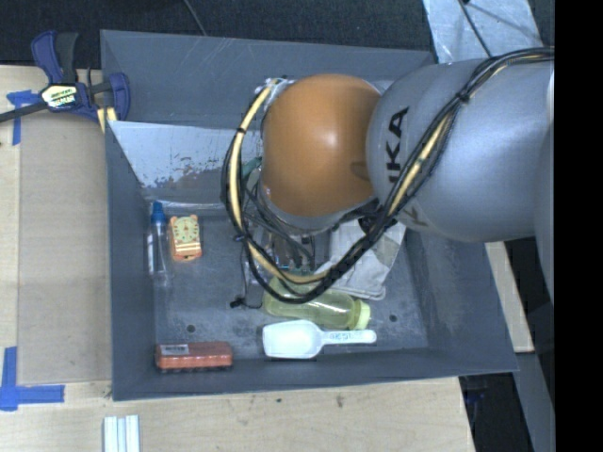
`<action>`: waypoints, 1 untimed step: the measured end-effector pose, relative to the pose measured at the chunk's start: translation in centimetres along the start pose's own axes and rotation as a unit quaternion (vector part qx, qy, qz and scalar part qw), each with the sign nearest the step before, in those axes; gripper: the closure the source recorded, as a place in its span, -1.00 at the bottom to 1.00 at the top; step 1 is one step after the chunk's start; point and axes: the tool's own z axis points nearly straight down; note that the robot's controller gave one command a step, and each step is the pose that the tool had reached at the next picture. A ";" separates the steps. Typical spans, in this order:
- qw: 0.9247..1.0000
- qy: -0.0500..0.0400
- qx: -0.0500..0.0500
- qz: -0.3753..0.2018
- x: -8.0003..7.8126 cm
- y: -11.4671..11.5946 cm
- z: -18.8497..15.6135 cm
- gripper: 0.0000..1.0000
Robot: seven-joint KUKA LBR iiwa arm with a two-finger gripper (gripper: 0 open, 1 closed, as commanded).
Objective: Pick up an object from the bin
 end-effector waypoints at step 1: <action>1.000 -0.002 -0.001 -0.018 -0.7 -4.2 3.0 -1.00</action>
Offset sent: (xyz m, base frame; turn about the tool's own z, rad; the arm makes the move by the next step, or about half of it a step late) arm 0.0035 -0.0909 -0.0602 -0.1442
